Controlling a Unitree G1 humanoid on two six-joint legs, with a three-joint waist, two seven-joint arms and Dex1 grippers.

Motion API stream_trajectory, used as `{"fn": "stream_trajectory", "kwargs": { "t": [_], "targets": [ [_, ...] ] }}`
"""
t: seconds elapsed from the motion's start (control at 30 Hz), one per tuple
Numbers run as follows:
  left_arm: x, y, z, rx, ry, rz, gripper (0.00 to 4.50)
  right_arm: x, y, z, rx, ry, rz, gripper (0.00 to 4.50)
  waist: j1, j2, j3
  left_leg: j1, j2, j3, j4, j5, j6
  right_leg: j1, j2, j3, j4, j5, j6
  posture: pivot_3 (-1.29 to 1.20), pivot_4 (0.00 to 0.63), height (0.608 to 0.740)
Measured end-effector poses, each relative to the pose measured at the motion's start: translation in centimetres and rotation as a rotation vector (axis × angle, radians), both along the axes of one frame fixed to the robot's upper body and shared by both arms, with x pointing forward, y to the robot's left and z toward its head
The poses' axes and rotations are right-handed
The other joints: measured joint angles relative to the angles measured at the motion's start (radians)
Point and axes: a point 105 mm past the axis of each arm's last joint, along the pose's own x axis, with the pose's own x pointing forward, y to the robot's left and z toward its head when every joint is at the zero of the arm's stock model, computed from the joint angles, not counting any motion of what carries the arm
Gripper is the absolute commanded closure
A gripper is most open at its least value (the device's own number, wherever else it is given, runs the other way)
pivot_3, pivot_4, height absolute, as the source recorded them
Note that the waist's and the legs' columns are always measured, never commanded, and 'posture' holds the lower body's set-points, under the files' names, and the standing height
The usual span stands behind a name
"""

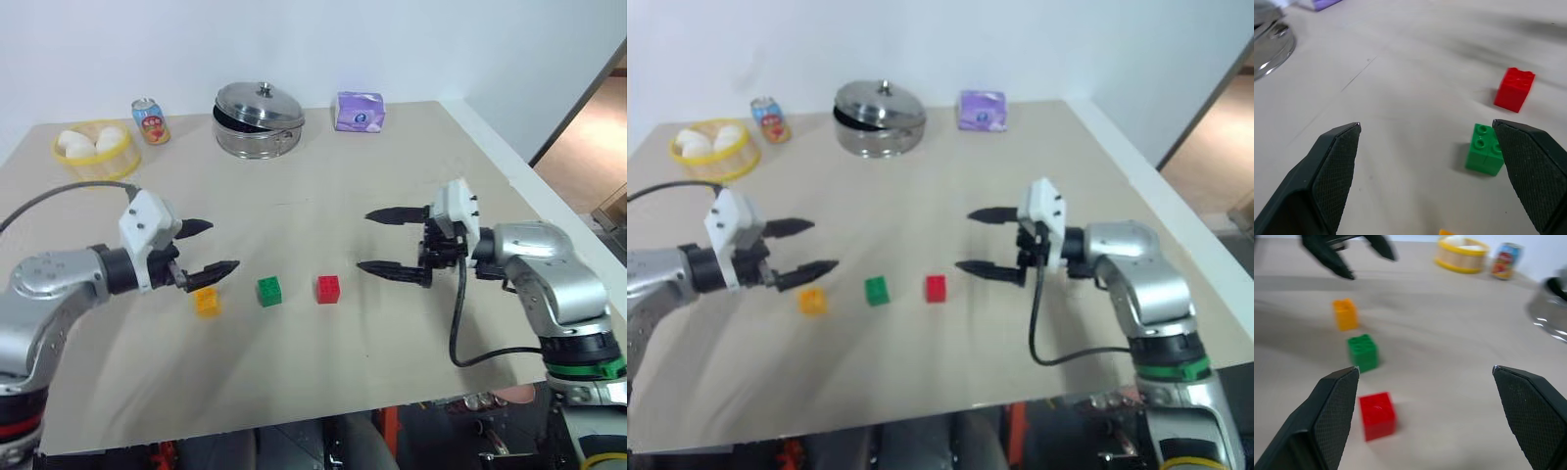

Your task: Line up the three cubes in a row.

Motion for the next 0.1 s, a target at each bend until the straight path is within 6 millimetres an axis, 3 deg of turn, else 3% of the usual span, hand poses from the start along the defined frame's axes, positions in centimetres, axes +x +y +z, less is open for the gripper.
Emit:
{"fn": "stream_trajectory", "kwargs": {
  "t": [0.1],
  "targets": [
    [0.44,0.45,0.56,-0.02,-0.046,0.076,0.04,0.27,-0.82,0.27,0.016,-0.009,-0.055,0.0,0.0,0.0,0.0,0.001,0.0,0.0,0.0,0.0,0.0,0.001,0.0,0.001,0.0,0.001,0.0,0.0,0.15,0.74]
  ]
}}
